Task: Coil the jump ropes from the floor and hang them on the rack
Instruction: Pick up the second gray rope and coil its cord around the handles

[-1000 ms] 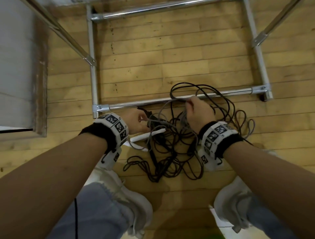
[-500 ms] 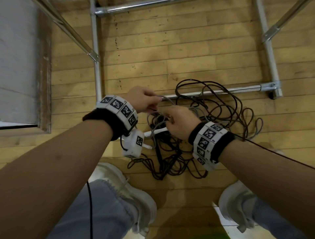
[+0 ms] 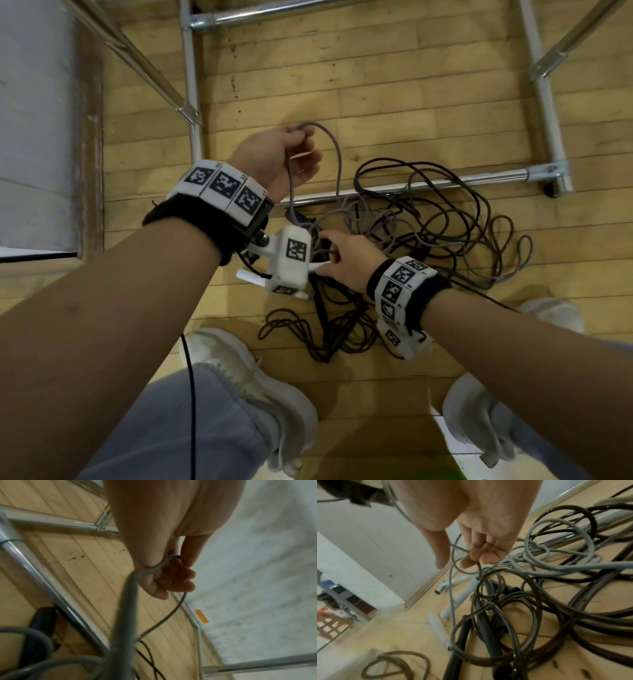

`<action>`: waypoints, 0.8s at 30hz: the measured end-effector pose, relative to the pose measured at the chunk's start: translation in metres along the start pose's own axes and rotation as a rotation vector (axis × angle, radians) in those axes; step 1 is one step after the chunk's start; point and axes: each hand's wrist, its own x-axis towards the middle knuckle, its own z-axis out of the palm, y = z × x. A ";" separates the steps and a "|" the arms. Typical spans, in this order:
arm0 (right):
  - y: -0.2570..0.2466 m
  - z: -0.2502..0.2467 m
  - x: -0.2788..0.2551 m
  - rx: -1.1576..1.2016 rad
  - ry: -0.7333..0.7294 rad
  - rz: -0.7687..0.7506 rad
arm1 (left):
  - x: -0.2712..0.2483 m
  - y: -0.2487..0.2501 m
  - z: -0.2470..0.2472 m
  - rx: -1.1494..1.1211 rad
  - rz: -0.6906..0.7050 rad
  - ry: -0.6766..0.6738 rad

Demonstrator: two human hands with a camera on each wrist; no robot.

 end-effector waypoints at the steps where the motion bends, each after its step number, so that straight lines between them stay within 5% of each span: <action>1: -0.003 0.001 0.000 -0.052 -0.024 -0.005 | -0.002 0.005 0.002 -0.044 -0.006 -0.014; 4: -0.009 0.003 0.002 -0.187 0.001 -0.061 | -0.005 0.015 0.002 -0.214 -0.012 -0.053; 7: -0.010 -0.002 0.002 0.013 0.110 -0.059 | -0.001 0.015 -0.009 -0.240 -0.015 -0.061; 11: 0.000 -0.020 0.004 0.387 0.214 0.106 | 0.013 -0.012 -0.043 0.115 -0.022 0.179; 13: 0.005 -0.029 0.003 0.522 0.274 0.136 | 0.017 -0.035 -0.059 0.483 -0.043 0.277; 18: 0.014 -0.047 0.005 0.764 0.413 0.204 | 0.010 -0.101 -0.082 1.621 -0.071 -0.147; 21: 0.011 -0.047 0.006 0.775 0.406 0.177 | 0.006 -0.127 -0.083 1.990 -0.061 -0.357; 24: 0.008 -0.045 0.006 0.775 0.370 0.179 | 0.008 -0.136 -0.089 2.163 -0.075 -0.396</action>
